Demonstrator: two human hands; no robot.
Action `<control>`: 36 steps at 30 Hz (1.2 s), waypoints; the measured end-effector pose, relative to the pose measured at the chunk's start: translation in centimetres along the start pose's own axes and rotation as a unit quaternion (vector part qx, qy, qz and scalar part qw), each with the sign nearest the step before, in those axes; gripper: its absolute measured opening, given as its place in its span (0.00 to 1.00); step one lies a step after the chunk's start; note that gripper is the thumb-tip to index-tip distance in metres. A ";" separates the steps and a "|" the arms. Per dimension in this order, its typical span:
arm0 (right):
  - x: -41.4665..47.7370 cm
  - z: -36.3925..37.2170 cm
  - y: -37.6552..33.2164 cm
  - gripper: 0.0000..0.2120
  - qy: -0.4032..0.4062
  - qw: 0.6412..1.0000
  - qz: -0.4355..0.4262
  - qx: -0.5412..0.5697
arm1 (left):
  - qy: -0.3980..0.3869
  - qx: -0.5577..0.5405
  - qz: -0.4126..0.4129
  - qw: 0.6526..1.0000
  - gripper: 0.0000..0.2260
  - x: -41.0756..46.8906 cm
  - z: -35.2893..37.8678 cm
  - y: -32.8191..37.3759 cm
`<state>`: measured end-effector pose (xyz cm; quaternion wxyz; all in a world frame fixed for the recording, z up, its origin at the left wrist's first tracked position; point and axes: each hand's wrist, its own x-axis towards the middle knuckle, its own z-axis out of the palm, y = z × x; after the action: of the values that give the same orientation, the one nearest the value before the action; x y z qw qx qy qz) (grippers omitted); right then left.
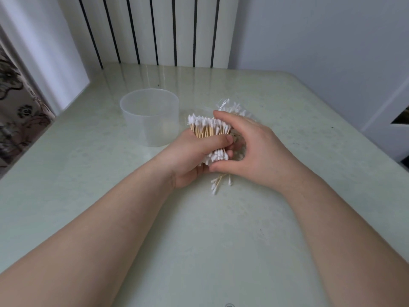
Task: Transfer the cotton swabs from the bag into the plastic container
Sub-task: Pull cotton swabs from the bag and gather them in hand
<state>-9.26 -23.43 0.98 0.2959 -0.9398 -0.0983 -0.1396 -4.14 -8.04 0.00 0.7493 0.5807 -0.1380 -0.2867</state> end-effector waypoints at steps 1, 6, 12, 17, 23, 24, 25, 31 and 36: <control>0.0 0.0 0.1 0.49 -0.004 1.000 0.007 0.005 | 0.022 -0.009 0.004 1.000 0.05 0.1 0.0 0.1; 0.0 -0.5 1.3 0.28 0.005 1.000 -0.025 0.003 | 0.135 -0.024 0.031 0.990 0.03 0.6 -0.7 0.7; -0.3 -0.2 1.5 0.24 -0.149 0.985 -0.031 -0.076 | 0.140 -0.027 0.030 0.989 0.04 0.8 -0.7 0.3; -0.3 0.2 1.7 0.19 -0.159 0.980 -0.026 -0.117 | 0.136 -0.023 0.029 0.990 0.03 0.9 -0.8 0.2; 0.1 0.0 1.9 0.05 -0.118 0.982 -0.071 -0.131 | 0.138 -0.024 0.045 0.989 0.03 1.0 -0.8 0.1; 0.1 -0.1 1.7 0.03 -0.111 0.982 -0.077 -0.130 | 0.143 -0.029 0.053 0.988 0.03 1.0 -0.9 0.1; 0.2 -0.2 1.5 0.03 -0.098 0.985 -0.076 -0.121 | 0.147 -0.035 0.061 0.987 0.02 1.0 -1.0 0.2; 0.2 -0.6 1.4 0.03 0.079 0.994 0.038 0.068 | 0.196 -0.045 0.088 0.976 0.03 1.4 -1.6 0.3; 0.7 -0.1 1.4 0.06 0.131 0.969 0.111 0.175 | 0.157 -0.007 0.095 0.983 0.03 1.4 -1.0 -0.2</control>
<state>-8.20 -24.55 0.50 0.4802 -0.8516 0.0236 -0.2088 -2.52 -8.08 -0.69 0.7897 0.5973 -0.0716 -0.1206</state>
